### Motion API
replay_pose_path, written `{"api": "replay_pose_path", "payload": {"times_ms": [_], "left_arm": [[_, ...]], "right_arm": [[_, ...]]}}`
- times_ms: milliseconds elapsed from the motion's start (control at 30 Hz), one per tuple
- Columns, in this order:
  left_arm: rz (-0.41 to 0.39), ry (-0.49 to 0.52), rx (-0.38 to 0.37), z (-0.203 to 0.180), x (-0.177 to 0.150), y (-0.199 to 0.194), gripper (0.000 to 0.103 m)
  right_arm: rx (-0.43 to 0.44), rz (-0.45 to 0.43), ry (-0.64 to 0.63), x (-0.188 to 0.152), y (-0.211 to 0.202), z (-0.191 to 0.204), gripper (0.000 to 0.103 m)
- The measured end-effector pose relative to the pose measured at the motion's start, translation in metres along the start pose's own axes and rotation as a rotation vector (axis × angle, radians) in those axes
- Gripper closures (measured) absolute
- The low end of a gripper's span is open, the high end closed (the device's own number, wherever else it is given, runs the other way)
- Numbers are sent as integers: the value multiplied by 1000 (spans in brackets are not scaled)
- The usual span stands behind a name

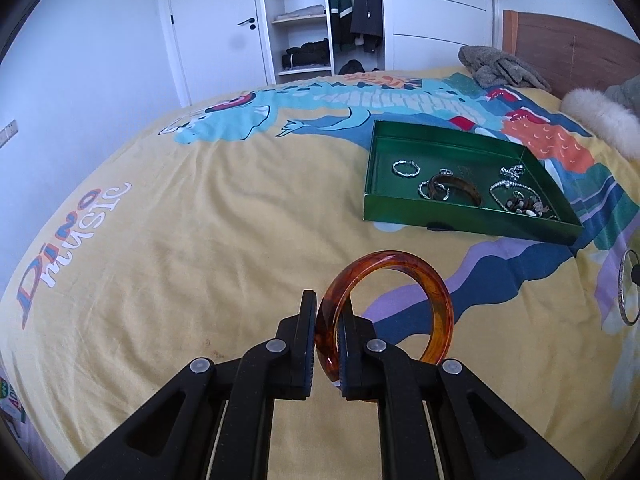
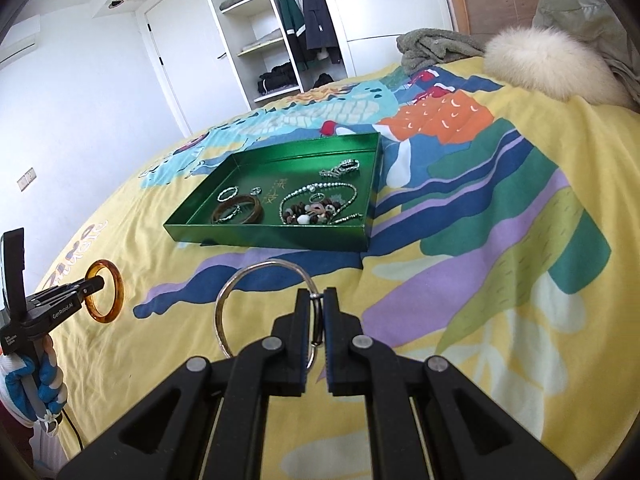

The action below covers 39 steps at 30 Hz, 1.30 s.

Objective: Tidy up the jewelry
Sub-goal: 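Carry the amber bangle with the left tool while the right tool carries the cuff to the tray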

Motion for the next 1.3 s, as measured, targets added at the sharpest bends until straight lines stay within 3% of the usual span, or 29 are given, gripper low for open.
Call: {"api": "replay_pose_path", "payload": {"times_ms": [467,833,1300], "left_arm": [[-61,17,-6,-11,4,-47,94],[-132,59,-12,-27,24,-85,94],[-216,85,-57,-51,72,-108,94]], "right_arm": [[3,-42,-8,-3,-44,3,98],[7,-87,0,8,-69,1,98],[-6,-153,-3,53,-86,0,97]]}}
Point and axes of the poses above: each gripper's, at about its wrist camera, not at the fingertips, and y roughly the way its jaws point, z to its left, x to its top, the point moved 7 cm from there along y, roughly the way its jaws point, and after that the axes turned 14 degrees about -x, right-handed, at the moved point
